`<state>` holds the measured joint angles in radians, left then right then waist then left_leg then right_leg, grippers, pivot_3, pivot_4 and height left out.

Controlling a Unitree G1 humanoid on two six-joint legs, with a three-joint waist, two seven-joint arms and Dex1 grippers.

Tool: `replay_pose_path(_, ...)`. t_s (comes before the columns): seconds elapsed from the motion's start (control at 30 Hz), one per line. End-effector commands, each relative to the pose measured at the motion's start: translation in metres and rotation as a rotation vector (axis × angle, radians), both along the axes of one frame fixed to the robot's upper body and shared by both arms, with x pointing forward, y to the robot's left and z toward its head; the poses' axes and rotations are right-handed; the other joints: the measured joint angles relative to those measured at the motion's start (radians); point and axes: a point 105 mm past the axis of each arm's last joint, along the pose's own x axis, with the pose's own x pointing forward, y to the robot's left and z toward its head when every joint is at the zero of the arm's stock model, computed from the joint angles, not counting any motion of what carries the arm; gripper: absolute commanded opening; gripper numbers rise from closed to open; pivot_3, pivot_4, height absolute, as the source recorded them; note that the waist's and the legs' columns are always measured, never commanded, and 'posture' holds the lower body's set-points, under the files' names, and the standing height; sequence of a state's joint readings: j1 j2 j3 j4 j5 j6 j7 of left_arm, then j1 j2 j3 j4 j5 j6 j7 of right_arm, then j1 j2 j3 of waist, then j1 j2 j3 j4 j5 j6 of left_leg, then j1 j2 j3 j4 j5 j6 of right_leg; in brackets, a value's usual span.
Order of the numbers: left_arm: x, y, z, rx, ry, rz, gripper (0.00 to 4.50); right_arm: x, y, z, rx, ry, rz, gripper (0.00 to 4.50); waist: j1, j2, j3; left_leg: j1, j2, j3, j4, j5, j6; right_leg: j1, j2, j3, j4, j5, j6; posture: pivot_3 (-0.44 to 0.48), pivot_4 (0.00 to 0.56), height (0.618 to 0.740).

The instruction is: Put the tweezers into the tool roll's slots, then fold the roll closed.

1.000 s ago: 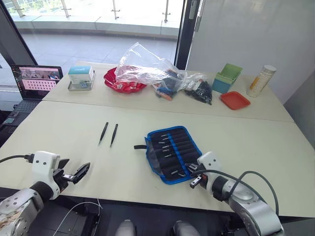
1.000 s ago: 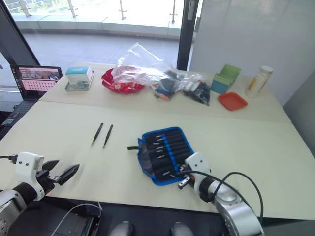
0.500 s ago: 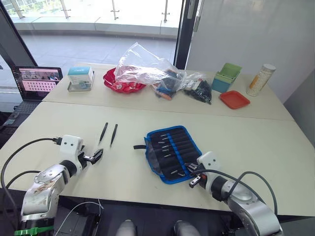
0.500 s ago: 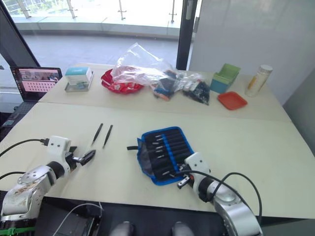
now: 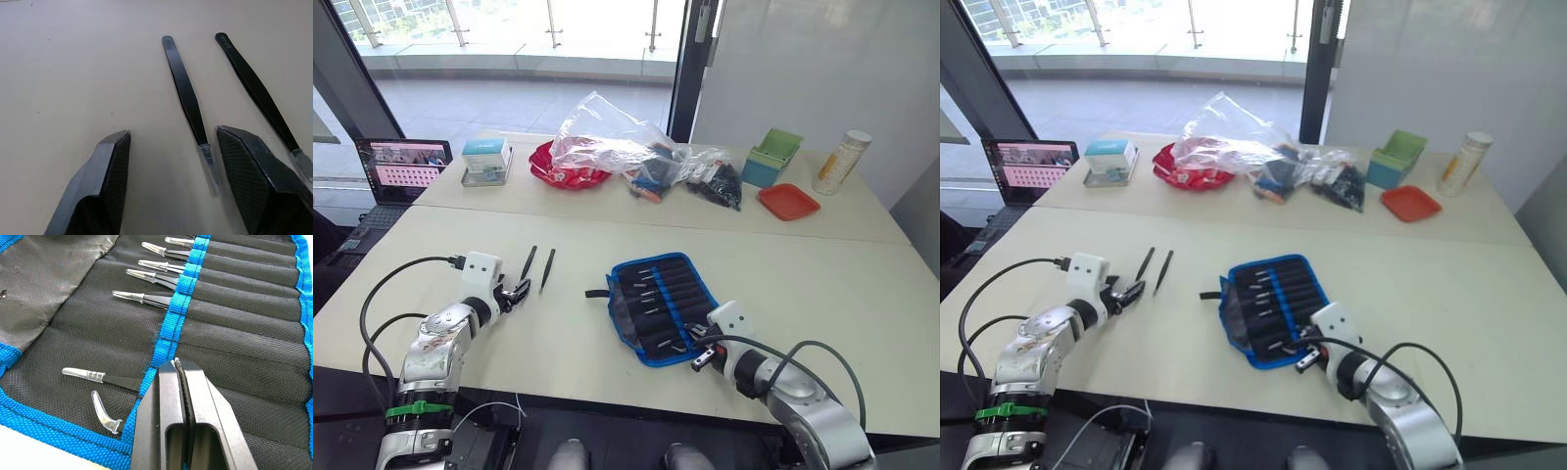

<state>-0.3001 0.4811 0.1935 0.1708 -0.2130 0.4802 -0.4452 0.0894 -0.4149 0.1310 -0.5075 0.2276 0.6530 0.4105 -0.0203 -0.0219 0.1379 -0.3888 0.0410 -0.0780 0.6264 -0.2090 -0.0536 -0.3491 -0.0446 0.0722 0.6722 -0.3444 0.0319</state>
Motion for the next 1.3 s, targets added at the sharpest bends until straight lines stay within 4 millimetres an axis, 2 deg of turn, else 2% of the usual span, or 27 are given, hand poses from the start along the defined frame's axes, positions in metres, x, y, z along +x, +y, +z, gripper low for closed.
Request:
replay_pose_path(0.03, -0.007, -0.015, -0.028, -0.042, 0.102, -0.05, 1.7, -0.012, 0.001, -0.024, -0.014, 0.115, 0.007, 0.0, 0.002, 0.0, 0.0, 0.0, 0.0, 0.0, 0.0, 0.0, 0.0, 0.0, 0.0, 0.0, 0.0, 0.0, 0.0, 0.0, 0.15, 0.723)
replay_pose_path(0.2, -0.006, -0.015, -0.026, -0.043, 0.094, -0.056, 0.07, -0.013, 0.001, -0.024, -0.014, 0.117, 0.004, 0.0, 0.004, 0.0, 0.0, 0.0, -0.001, 0.0, 0.0, 0.0, 0.0, 0.0, -0.001, 0.0, 0.0, 0.0, 0.0, 0.0, 0.15, 0.723)
replay_pose_path(0.43, -0.005, -0.014, -0.003, -0.009, 0.018, -0.109, 0.02, -0.02, 0.0, -0.026, -0.012, 0.125, -0.004, 0.0, 0.006, 0.0, 0.0, -0.001, -0.001, -0.001, -0.001, 0.0, 0.0, 0.0, -0.001, 0.0, 0.0, 0.0, 0.0, 0.0, 0.15, 0.723)
replay_pose_path(0.57, -0.005, -0.006, 0.014, 0.015, -0.028, -0.11, 0.02, -0.025, 0.001, -0.027, -0.01, 0.127, -0.011, 0.0, 0.005, -0.002, 0.0, -0.002, -0.001, -0.001, -0.002, 0.0, 0.0, -0.001, -0.001, 0.0, 0.0, 0.0, 0.0, 0.0, 0.15, 0.723)
replay_pose_path(0.77, 0.0, -0.004, 0.059, -0.004, -0.162, -0.123, 0.02, -0.024, 0.0, -0.026, -0.014, 0.119, -0.024, 0.0, 0.003, -0.01, 0.005, -0.004, 0.0, -0.002, -0.003, 0.0, 0.0, -0.003, 0.0, -0.001, -0.001, 0.0, 0.0, 0.0, 0.15, 0.723)
replay_pose_path(0.8, 0.0, -0.007, 0.069, -0.005, -0.187, -0.152, 0.02, -0.025, 0.0, -0.027, -0.015, 0.119, -0.026, 0.0, 0.002, -0.011, 0.006, -0.004, 0.0, -0.002, -0.003, 0.0, 0.0, -0.003, 0.0, -0.001, -0.001, 0.0, 0.0, 0.0, 0.15, 0.723)
replay_pose_path(0.87, -0.003, -0.028, 0.094, -0.037, -0.236, -0.261, 0.02, -0.028, -0.001, -0.029, -0.016, 0.128, -0.031, 0.0, 0.002, -0.013, 0.008, -0.004, 0.0, -0.002, -0.003, 0.0, 0.0, -0.004, 0.0, -0.001, -0.001, 0.0, 0.0, 0.0, 0.15, 0.723)
replay_pose_path(0.93, -0.007, -0.045, 0.106, -0.051, -0.245, -0.347, 0.02, -0.03, -0.001, -0.03, -0.018, 0.134, -0.036, 0.0, 0.003, -0.014, 0.008, -0.005, 0.0, -0.002, -0.002, 0.0, 0.0, -0.004, 0.0, -0.001, -0.001, 0.0, 0.0, 0.0, 0.15, 0.723)
replay_pose_path(1.13, -0.028, -0.113, 0.119, -0.129, -0.108, -0.705, 0.02, -0.033, 0.001, -0.034, -0.014, 0.147, -0.054, 0.0, 0.001, -0.014, 0.008, -0.006, 0.0, -0.002, -0.002, 0.0, 0.0, -0.003, 0.0, -0.001, -0.002, 0.0, 0.0, 0.0, 0.15, 0.723)
replay_pose_path(1.3, -0.043, -0.155, 0.121, -0.17, 0.004, -0.912, 0.02, -0.031, 0.003, -0.035, -0.013, 0.144, -0.053, 0.0, -0.002, -0.014, 0.008, -0.006, 0.0, -0.002, -0.002, 0.0, 0.0, -0.004, 0.001, -0.001, -0.002, 0.0, 0.0, 0.0, 0.15, 0.723)
